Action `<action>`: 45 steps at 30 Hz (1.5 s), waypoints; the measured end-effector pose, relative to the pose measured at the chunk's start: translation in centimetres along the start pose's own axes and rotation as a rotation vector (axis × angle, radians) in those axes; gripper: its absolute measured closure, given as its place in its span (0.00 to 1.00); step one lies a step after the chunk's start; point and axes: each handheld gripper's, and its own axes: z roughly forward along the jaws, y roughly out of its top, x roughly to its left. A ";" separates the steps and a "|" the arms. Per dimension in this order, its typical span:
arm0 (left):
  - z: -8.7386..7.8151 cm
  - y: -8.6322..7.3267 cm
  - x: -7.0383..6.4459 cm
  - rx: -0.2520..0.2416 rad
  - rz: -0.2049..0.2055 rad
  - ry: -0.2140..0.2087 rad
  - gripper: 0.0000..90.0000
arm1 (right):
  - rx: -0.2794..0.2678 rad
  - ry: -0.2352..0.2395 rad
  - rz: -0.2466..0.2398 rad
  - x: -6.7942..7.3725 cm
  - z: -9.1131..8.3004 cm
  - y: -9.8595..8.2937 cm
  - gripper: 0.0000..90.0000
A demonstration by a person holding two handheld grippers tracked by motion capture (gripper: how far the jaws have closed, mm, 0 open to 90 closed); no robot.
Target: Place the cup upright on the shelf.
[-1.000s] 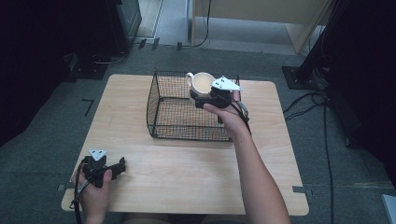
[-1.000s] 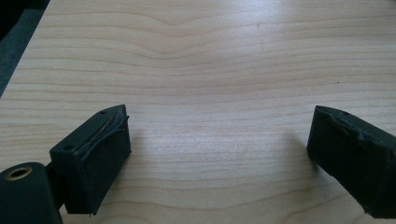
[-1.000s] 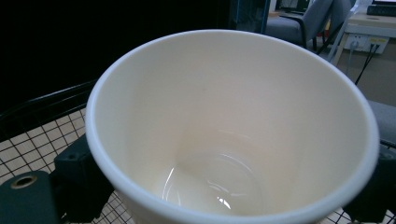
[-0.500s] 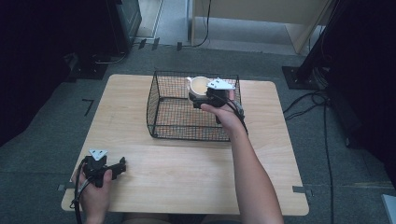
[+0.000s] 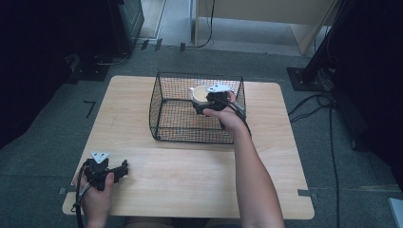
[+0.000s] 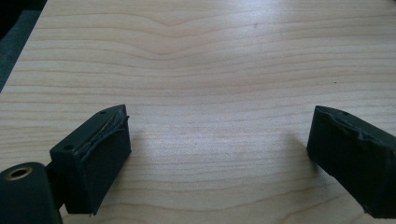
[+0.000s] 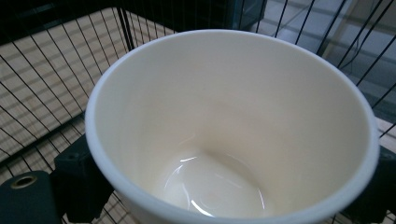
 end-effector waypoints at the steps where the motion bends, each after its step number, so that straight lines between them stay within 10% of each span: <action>1: 0.0 0.0 0.0 0.000 0.000 0.000 0.07 | 0.018 -0.004 -0.008 0.0 0.2 -0.1 0.10; 32: 0.0 0.0 0.0 0.000 0.000 0.000 0.07 | 0.239 -0.027 -0.039 0.4 1.3 -1.1 0.08; 45: 0.0 0.0 0.0 -0.001 -0.001 0.000 0.07 | 0.129 -0.024 -0.013 0.6 0.7 -0.3 0.02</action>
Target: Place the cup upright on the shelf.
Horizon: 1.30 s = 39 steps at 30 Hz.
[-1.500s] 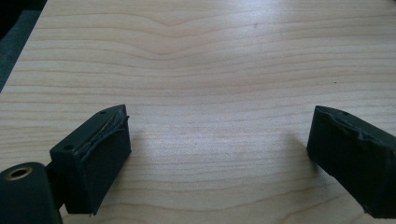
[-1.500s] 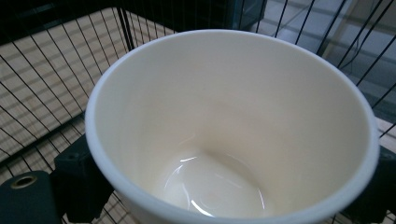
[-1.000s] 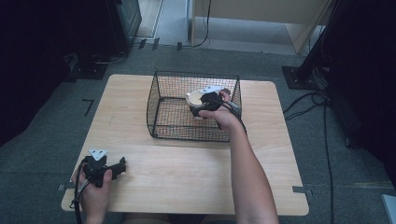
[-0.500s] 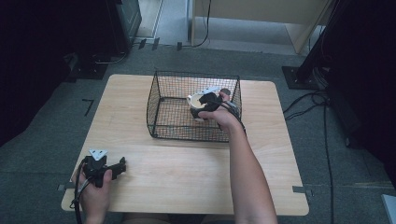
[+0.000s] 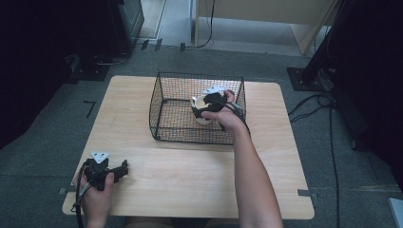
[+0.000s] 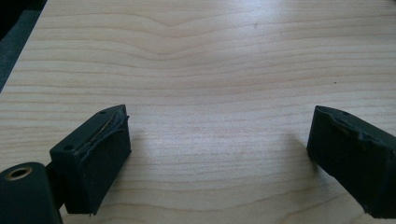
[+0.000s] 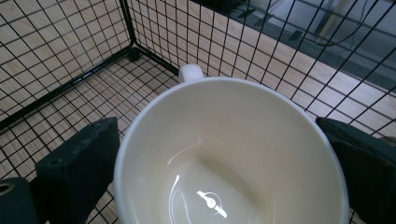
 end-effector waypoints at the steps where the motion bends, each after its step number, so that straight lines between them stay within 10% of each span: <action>1: 0.0 0.0 0.0 0.001 0.001 0.000 0.07 | -0.006 -0.001 -0.002 0.0 -0.1 0.1 0.02; 28: 0.0 0.0 0.0 0.001 0.001 0.000 0.07 | -0.235 0.049 -0.016 2.2 -6.9 3.2 0.03; 39: 0.0 0.0 0.0 0.001 0.002 0.000 0.07 | -0.237 0.057 -0.044 3.7 -10.0 1.6 0.03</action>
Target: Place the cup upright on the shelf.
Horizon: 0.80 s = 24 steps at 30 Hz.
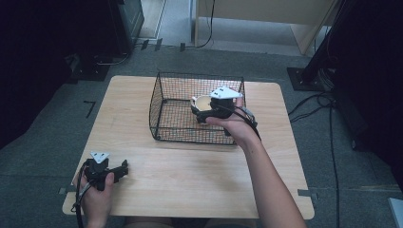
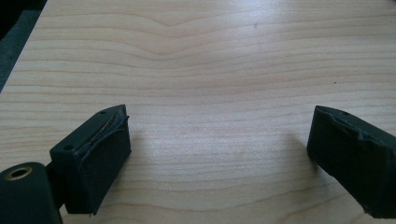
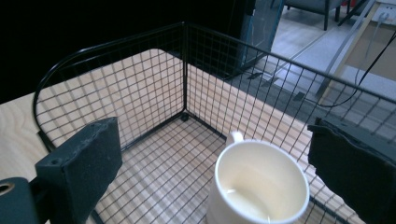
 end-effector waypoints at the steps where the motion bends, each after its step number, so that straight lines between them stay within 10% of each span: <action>1: 0.0 0.0 0.0 0.000 0.000 0.000 0.07 | 0.001 0.005 0.001 0.1 -0.3 -0.2 0.03; 24: 0.0 0.0 0.0 -0.001 0.000 0.001 0.07 | 0.007 0.028 -0.023 2.4 -6.3 -4.8 0.03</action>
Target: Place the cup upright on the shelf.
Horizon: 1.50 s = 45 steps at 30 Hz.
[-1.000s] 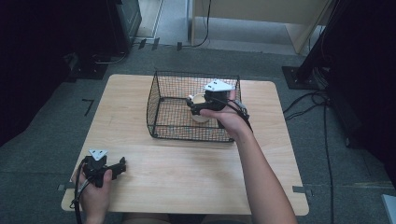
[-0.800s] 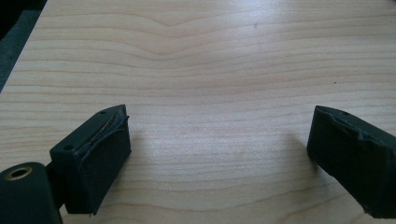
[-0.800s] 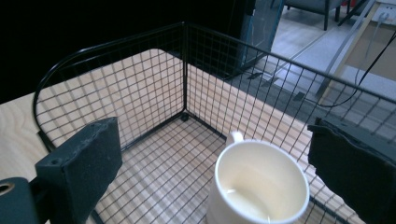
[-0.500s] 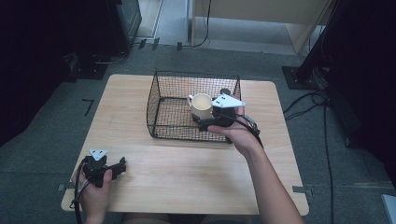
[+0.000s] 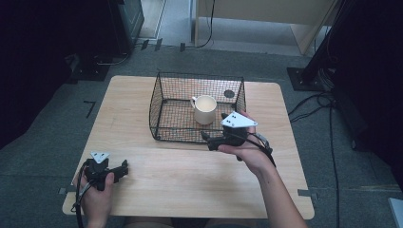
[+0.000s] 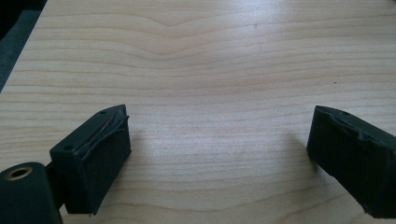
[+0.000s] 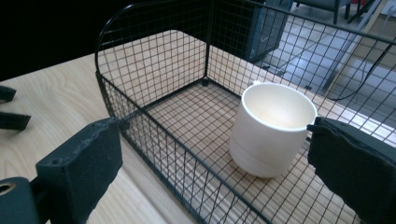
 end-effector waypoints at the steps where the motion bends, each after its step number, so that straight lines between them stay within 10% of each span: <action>1: 0.0 0.0 0.0 -0.001 -0.001 0.000 0.07 | 0.001 -0.001 0.001 0.1 -0.2 -0.2 0.03; 24: 0.0 0.0 0.0 0.003 0.000 0.000 0.07 | 0.017 -0.043 0.054 -0.4 -5.4 -6.5 0.04; 45: 0.0 0.0 0.0 0.001 0.000 0.000 0.07 | 0.121 -0.176 0.158 -3.4 -9.3 -14.4 0.05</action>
